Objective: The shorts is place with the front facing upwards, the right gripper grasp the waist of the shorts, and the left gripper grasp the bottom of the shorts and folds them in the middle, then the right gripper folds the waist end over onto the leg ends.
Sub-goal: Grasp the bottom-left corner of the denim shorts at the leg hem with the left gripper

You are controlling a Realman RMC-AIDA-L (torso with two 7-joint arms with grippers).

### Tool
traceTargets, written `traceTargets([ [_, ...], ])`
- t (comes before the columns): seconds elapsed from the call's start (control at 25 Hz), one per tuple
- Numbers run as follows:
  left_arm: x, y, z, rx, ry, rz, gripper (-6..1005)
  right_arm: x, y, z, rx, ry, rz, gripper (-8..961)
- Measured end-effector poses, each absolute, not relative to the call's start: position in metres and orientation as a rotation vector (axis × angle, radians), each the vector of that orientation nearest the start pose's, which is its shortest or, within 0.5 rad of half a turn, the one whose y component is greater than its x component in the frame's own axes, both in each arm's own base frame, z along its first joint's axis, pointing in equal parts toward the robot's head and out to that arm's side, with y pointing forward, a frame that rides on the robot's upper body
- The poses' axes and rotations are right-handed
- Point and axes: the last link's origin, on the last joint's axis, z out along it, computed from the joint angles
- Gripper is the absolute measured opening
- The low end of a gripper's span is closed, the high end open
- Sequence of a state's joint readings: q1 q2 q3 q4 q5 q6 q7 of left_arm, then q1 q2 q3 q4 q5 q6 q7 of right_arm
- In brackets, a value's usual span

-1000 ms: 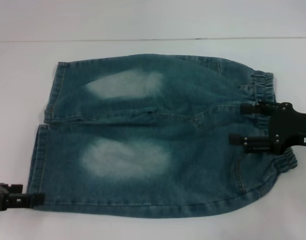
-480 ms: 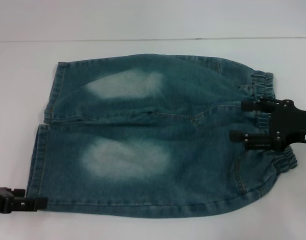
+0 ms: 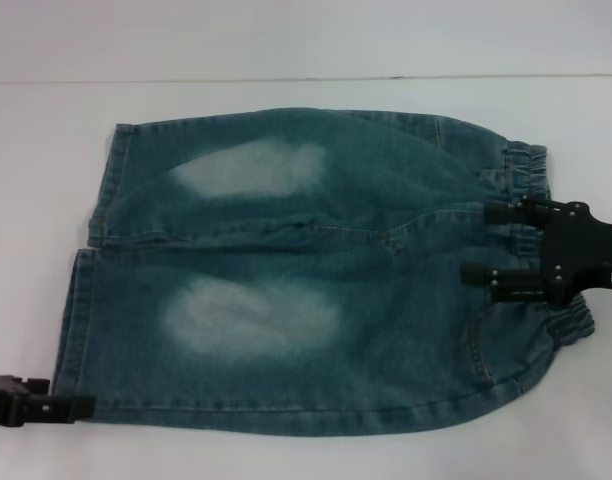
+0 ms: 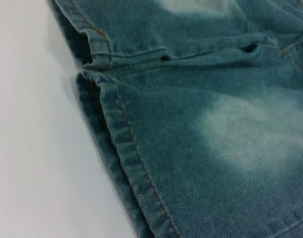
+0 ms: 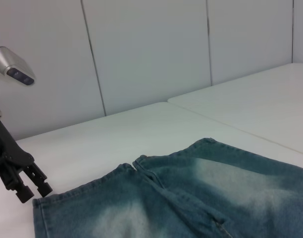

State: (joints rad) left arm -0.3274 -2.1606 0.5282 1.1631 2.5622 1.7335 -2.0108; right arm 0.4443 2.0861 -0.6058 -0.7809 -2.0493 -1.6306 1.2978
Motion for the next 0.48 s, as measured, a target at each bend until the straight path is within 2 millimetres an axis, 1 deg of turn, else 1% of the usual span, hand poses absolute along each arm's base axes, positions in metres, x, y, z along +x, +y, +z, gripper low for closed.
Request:
traceTargets([
  [0.48,-0.3356,0.2501,0.0486,-2.454,-1.511,-0.072,901,0.2868,0.3084,0.025,-2.674,0.519,0.635,946],
])
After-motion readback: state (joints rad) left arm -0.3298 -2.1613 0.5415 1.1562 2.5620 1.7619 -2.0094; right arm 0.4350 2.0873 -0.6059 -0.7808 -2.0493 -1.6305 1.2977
